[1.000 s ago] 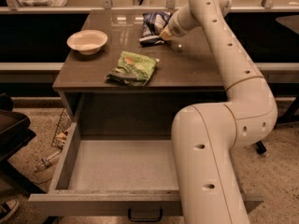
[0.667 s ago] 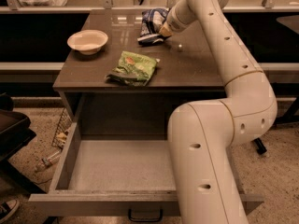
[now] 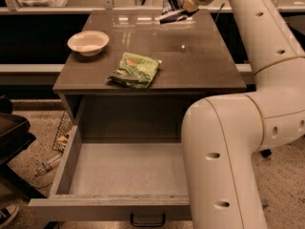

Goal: Place blue chip bag into top drawer

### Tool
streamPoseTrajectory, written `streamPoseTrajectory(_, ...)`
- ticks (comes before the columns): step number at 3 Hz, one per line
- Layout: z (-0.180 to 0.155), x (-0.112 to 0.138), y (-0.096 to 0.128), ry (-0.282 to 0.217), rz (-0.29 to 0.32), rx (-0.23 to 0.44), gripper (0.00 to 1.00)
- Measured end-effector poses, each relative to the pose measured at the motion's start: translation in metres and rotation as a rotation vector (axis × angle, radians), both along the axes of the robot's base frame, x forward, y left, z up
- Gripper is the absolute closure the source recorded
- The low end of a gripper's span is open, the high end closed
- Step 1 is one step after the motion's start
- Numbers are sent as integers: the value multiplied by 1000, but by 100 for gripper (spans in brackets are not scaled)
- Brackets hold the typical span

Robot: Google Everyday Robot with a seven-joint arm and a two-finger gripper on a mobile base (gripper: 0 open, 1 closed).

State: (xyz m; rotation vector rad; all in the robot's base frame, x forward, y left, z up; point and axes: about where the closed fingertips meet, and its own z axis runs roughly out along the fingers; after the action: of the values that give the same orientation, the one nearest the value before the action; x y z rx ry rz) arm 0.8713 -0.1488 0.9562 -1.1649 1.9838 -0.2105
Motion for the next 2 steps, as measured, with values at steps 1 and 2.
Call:
streamPoseTrajectory(1,43,-57,-57,35,-40,-4,100)
streamPoseTrajectory(2,51,-108,-98,96,-52,-4,100)
